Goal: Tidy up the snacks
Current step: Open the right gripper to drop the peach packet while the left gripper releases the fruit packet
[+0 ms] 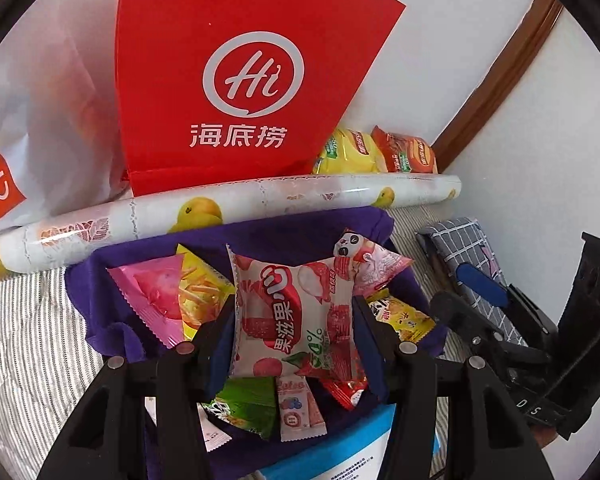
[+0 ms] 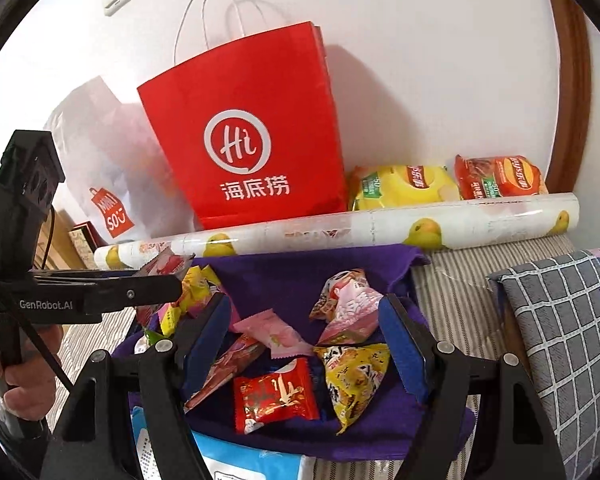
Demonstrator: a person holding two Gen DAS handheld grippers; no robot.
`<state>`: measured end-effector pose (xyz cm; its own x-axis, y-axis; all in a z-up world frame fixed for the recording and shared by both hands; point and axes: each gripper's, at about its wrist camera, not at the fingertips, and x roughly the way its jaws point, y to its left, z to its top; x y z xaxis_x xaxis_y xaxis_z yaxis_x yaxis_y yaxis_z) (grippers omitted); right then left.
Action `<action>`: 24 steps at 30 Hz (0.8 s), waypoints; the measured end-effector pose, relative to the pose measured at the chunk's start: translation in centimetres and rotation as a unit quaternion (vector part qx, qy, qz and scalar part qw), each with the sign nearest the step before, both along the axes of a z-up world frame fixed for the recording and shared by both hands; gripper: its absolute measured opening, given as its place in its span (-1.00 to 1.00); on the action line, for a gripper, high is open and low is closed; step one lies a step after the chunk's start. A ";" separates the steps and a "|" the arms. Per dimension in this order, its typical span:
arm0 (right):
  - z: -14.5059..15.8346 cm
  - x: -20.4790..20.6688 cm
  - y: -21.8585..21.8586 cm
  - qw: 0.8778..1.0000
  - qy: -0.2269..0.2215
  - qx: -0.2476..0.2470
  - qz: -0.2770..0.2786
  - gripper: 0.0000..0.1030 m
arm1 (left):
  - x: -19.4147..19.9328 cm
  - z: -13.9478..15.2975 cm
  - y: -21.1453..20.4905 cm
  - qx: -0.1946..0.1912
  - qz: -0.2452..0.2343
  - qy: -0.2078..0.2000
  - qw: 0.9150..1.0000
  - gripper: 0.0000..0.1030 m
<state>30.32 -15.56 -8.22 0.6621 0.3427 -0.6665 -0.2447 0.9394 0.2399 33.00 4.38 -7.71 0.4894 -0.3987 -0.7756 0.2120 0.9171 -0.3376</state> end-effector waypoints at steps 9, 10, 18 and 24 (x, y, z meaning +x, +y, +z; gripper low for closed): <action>-0.1 0.1 -0.2 1.000 0.002 0.001 -0.003 0.46 | 0.9 -2.0 -0.7 0.020 0.007 0.044 0.999 0.00; -0.1 0.2 -0.3 1.000 0.002 0.000 -0.004 0.46 | 1.0 -2.3 -0.8 0.022 0.006 0.048 0.999 0.01; -0.1 0.2 -0.5 1.000 -0.001 -0.004 -0.008 0.46 | 1.5 -3.9 -1.3 0.033 0.003 0.088 0.996 0.03; -0.6 0.5 -0.4 1.000 0.008 -0.005 -0.008 0.46 | 1.6 -4.4 -1.3 0.040 0.008 0.100 0.994 0.05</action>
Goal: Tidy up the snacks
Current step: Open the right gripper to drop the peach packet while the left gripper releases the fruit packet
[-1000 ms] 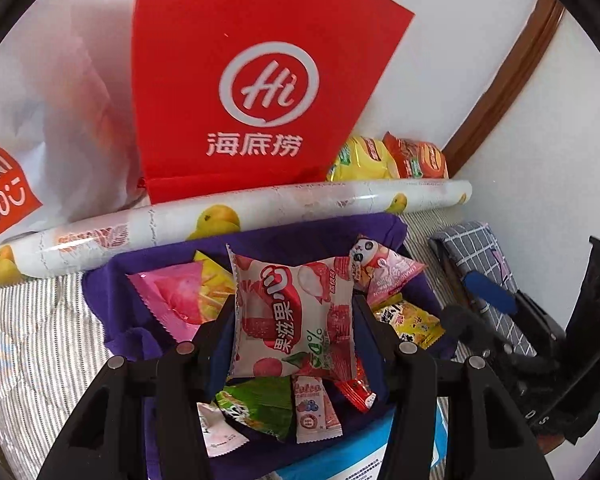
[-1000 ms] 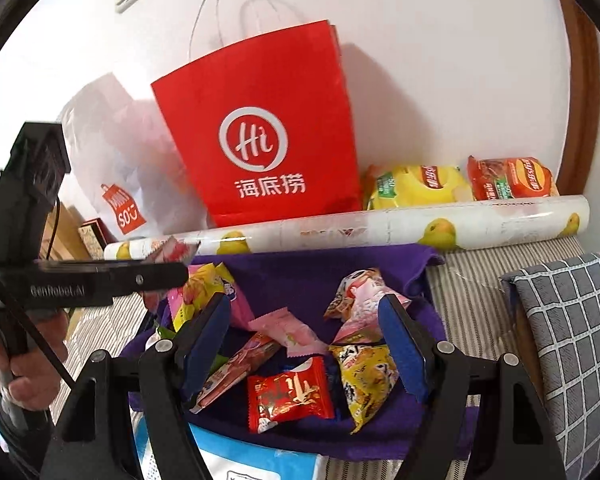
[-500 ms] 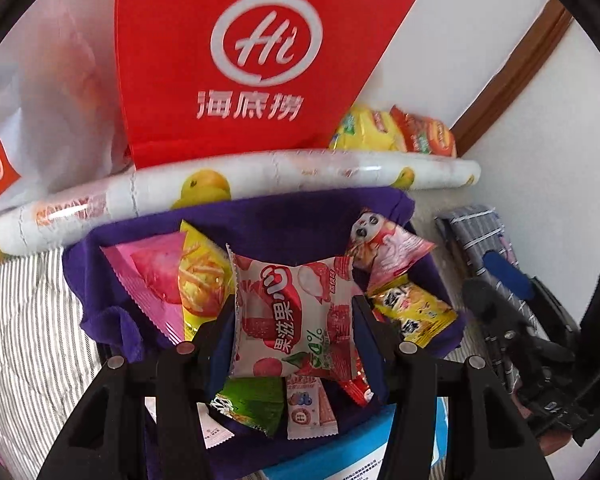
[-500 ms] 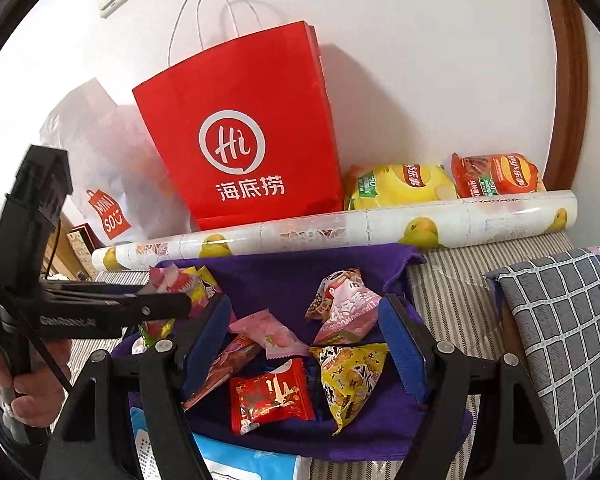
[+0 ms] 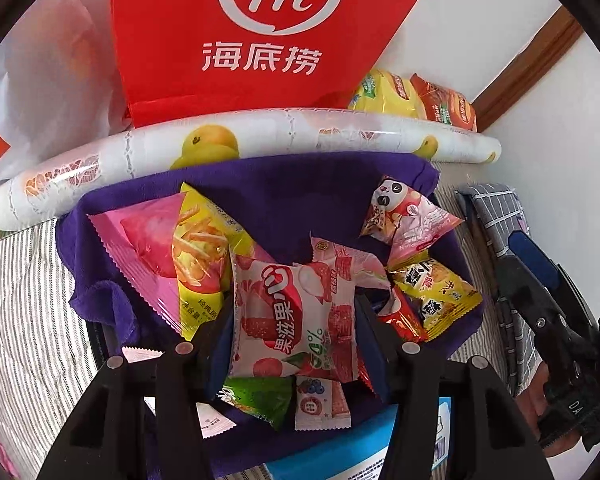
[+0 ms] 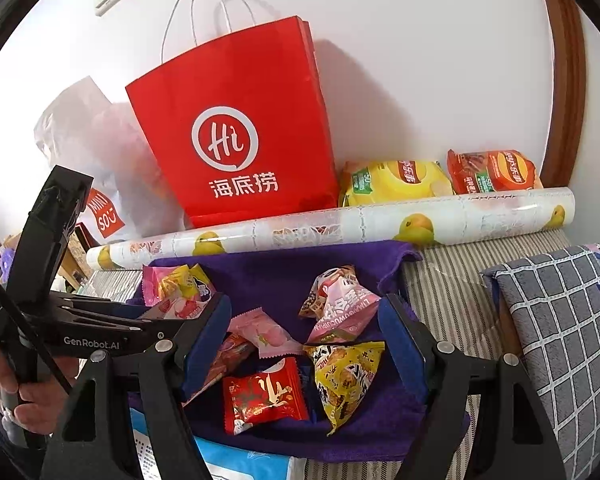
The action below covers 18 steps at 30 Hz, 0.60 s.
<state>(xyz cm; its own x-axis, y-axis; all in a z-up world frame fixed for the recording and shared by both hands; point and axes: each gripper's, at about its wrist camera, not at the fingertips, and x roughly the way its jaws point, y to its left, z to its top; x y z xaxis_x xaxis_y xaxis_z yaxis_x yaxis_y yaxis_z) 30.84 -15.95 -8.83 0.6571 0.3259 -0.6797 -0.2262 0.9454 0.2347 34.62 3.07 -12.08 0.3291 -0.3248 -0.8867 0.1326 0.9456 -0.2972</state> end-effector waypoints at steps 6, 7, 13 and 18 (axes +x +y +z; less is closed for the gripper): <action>-0.2 0.1 0.2 1.000 0.004 0.001 0.001 0.46 | 0.1 -0.3 -0.3 0.003 0.000 0.008 1.000 0.06; -0.3 0.1 0.2 1.000 0.005 0.000 0.001 0.46 | 0.2 -0.3 -0.4 0.004 0.000 0.009 1.000 0.07; -0.5 0.2 0.4 1.000 0.007 -0.003 0.002 0.46 | 0.3 -0.3 -0.5 0.006 -0.002 0.015 1.000 0.24; -0.7 0.2 0.4 1.000 0.009 -0.001 0.003 0.46 | -0.1 0.8 -0.6 0.012 -0.004 -0.006 1.000 0.41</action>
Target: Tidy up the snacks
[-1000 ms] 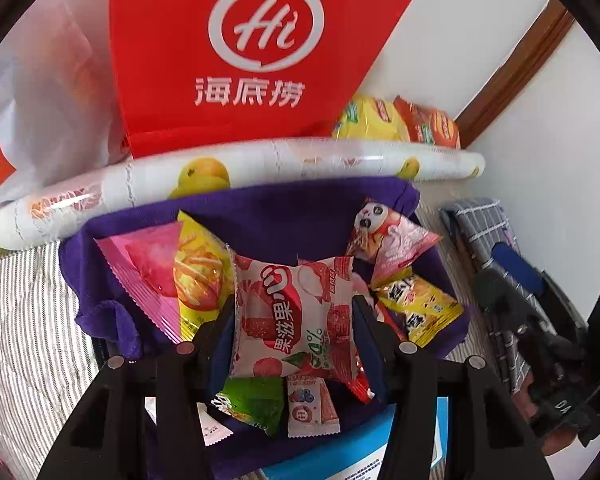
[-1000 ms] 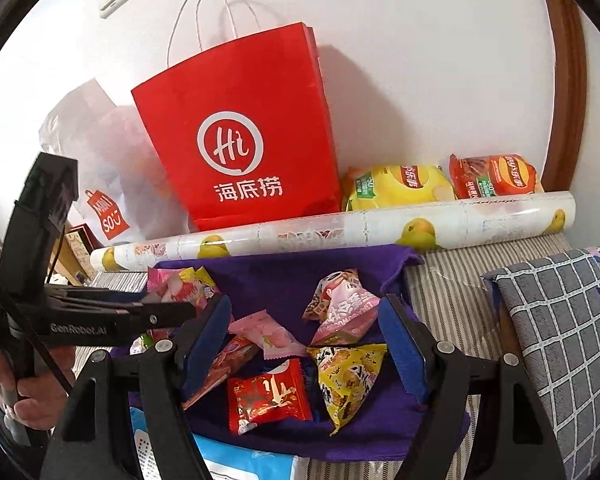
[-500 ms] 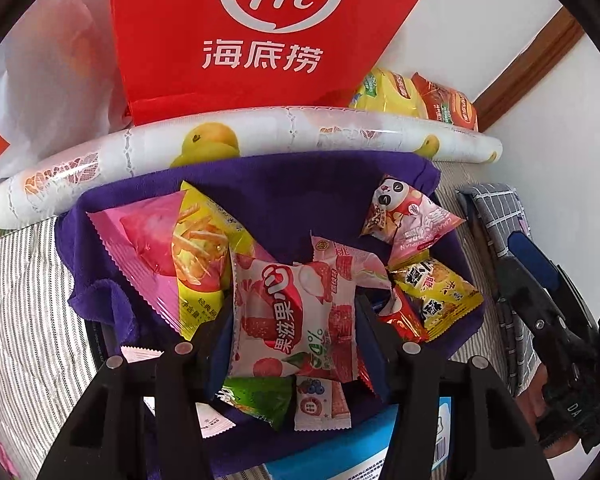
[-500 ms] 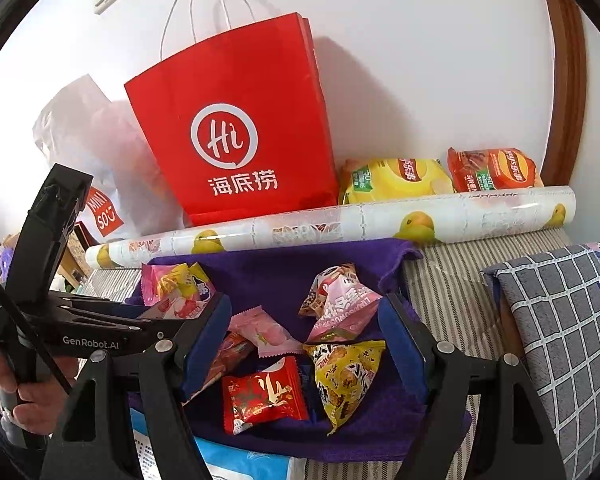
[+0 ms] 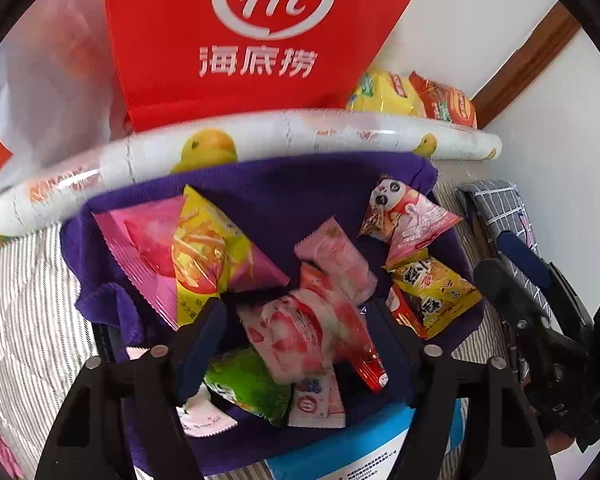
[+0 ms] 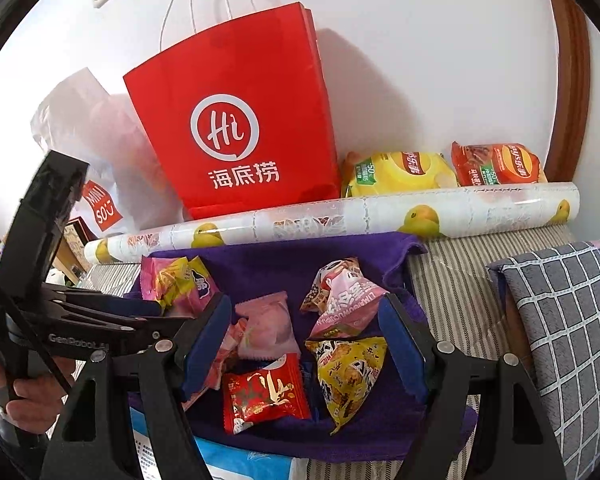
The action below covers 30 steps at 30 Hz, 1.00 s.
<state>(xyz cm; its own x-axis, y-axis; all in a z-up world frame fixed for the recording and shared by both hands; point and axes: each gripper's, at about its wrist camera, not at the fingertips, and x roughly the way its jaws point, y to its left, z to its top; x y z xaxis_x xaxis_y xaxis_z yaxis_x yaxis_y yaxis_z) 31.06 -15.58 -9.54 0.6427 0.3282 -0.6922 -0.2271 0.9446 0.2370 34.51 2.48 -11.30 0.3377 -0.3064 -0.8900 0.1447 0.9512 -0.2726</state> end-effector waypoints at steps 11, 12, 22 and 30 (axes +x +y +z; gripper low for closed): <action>-0.4 0.3 -0.2 1.000 0.005 0.000 -0.005 0.46 | -0.5 1.9 1.4 -0.018 0.013 -0.023 0.999 0.42; -0.4 0.3 -0.1 1.000 0.005 0.000 -0.004 0.46 | -0.7 2.2 1.5 -0.018 0.012 -0.029 0.999 0.42; 0.2 -0.3 -0.3 1.000 0.018 0.011 -0.005 0.46 | -2.8 5.7 1.6 -0.031 0.003 -0.073 0.997 0.42; 2.3 -3.6 -1.8 0.999 0.029 0.010 -0.039 0.46 | -5.5 8.3 -0.1 -0.036 -0.038 -0.103 0.993 0.45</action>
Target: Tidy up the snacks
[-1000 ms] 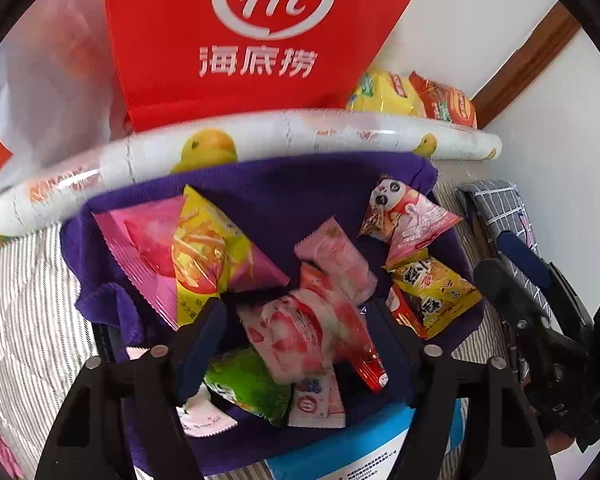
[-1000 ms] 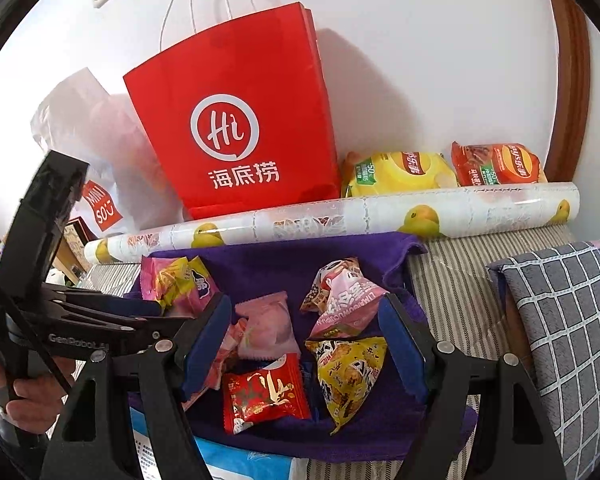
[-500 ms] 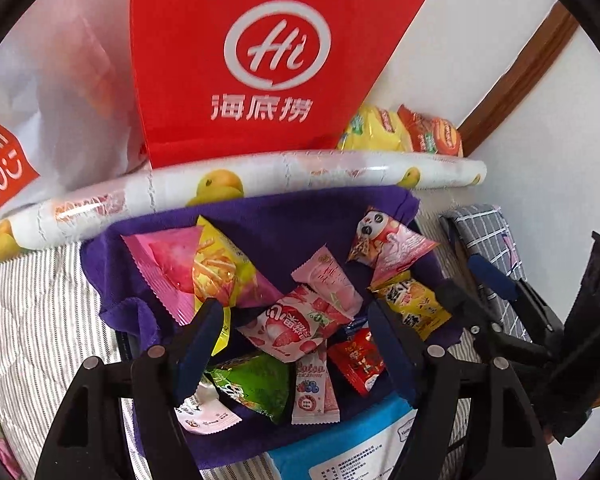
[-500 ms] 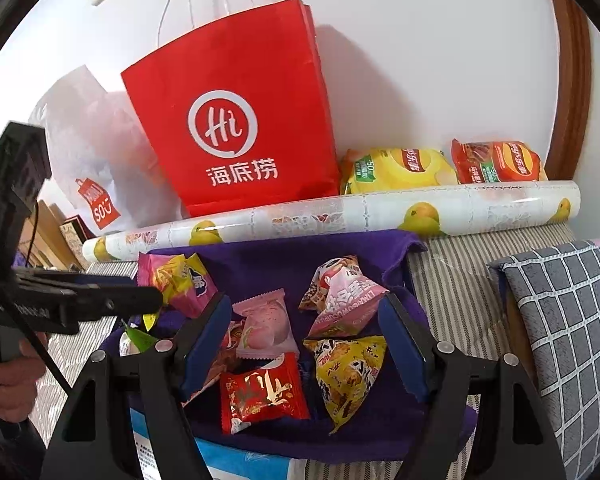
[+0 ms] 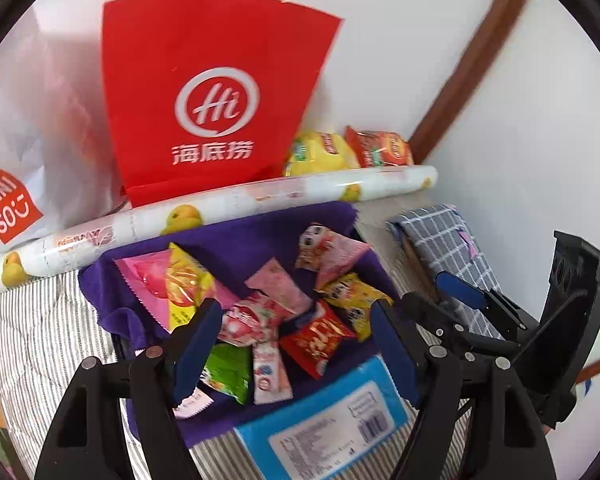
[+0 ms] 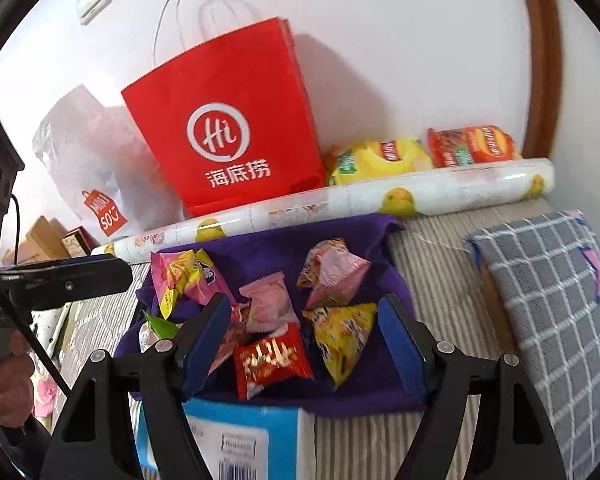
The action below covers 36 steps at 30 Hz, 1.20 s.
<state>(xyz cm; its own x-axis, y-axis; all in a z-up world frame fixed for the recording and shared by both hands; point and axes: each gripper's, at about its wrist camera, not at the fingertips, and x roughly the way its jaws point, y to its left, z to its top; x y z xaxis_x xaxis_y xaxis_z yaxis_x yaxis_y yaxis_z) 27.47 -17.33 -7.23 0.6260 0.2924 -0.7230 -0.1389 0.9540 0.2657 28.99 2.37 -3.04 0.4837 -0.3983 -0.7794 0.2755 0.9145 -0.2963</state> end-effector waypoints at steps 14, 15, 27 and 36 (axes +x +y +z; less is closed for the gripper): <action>3.8 -7.3 -0.7 0.999 -0.003 -0.025 -0.024 0.51 | -8.8 0.6 0.7 0.017 0.030 -0.024 0.999 0.57; 4.0 -8.1 -0.7 0.999 -0.005 -0.024 -0.025 0.51 | -9.5 0.7 0.9 0.016 0.037 -0.027 0.999 0.57; 5.2 -15.9 -0.5 0.999 -0.012 -0.033 -0.022 0.54 | -18.8 2.0 1.0 0.055 0.104 -0.089 0.989 0.78; 6.3 -21.7 -0.4 0.995 -0.047 -0.077 -0.036 0.88 | -24.3 2.8 0.1 0.072 0.122 -0.122 0.982 0.92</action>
<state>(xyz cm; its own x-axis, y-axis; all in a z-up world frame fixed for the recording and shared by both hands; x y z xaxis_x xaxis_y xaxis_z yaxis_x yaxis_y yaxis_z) 5.82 -17.76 -0.97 0.7078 0.1340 -0.6935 -0.0852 0.9909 0.1046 4.70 2.52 -0.24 0.7304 -0.1421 -0.6681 0.0906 0.9896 -0.1114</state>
